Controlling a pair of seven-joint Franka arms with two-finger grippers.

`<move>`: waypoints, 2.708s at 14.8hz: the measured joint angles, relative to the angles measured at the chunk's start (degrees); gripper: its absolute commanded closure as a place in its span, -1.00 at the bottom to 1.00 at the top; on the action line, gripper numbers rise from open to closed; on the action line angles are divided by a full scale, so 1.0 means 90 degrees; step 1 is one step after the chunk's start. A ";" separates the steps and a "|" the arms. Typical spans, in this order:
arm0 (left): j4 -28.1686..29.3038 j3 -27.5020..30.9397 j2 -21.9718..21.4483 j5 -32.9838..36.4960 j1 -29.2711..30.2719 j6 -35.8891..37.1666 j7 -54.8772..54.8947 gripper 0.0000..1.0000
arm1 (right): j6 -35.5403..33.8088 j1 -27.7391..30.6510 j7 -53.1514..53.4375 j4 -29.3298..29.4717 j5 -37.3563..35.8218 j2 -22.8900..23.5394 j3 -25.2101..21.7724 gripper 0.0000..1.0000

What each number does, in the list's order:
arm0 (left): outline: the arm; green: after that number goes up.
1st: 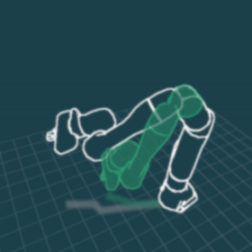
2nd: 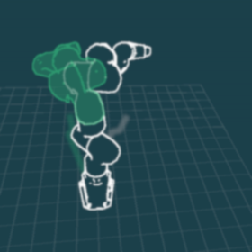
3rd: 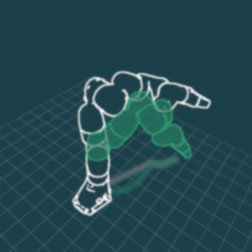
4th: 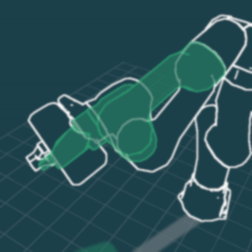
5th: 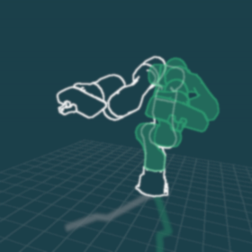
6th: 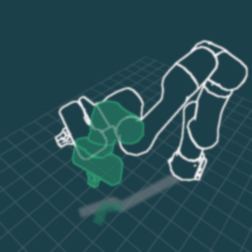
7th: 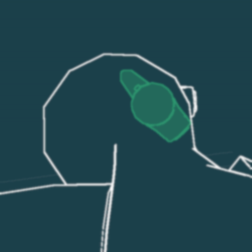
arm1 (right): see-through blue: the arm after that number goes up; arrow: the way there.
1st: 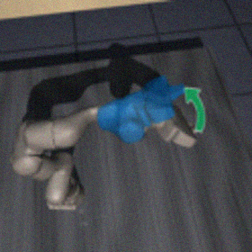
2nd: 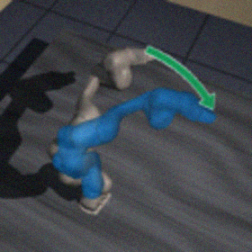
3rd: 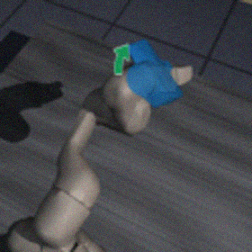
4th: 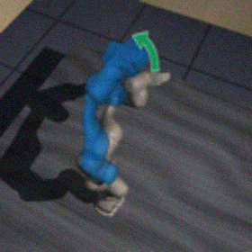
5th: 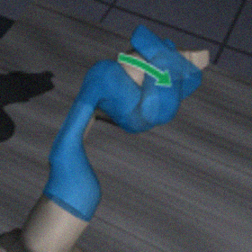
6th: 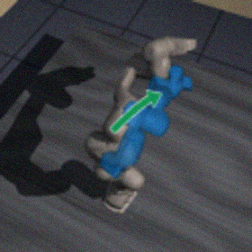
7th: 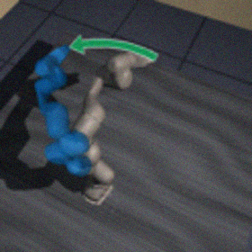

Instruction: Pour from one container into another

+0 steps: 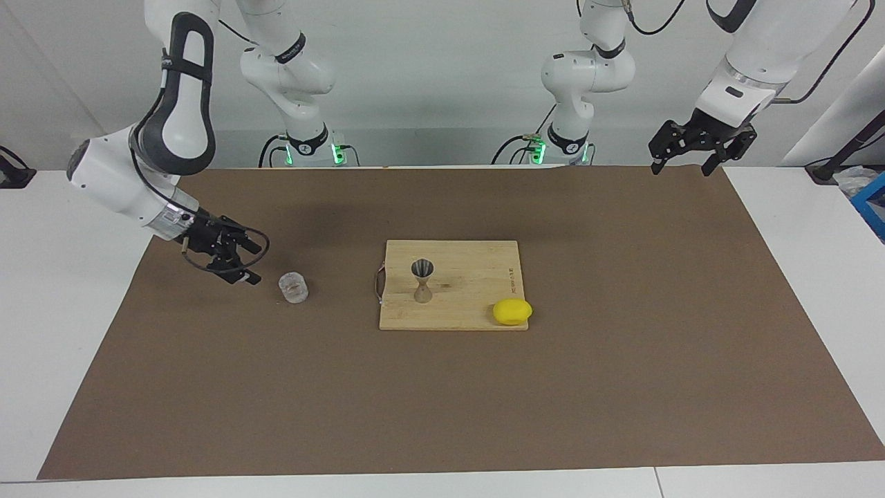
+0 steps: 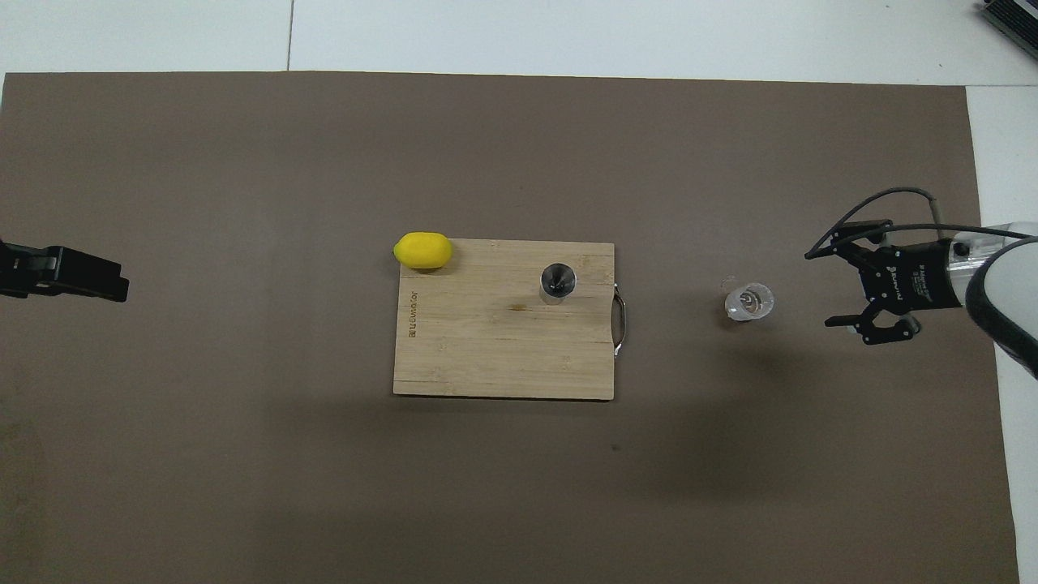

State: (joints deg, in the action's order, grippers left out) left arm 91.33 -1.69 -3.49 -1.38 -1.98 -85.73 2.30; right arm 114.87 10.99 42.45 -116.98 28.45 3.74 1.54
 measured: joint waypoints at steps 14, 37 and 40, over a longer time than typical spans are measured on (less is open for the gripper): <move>0.0000 0.0000 0.0000 0.0000 0.0000 0.0002 0.0000 -1.00 | -0.0897 -0.1366 -0.2868 0.1423 -0.2879 -0.0569 0.0068 -1.00; 0.0000 0.0000 0.0000 0.0000 0.0000 0.0003 0.0000 -1.00 | -0.2413 -0.1506 -0.3497 0.2505 -0.3175 -0.0552 0.0050 -1.00; 0.0000 0.0000 0.0000 0.0000 0.0000 0.0003 0.0000 -1.00 | -0.2413 -0.1507 -0.3497 0.2505 -0.3175 -0.0552 0.0050 -1.00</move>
State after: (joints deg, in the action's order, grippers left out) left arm 91.34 -1.69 -3.49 -1.38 -1.98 -85.70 2.30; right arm 93.15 -2.57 10.98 -94.43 -0.13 -1.23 1.98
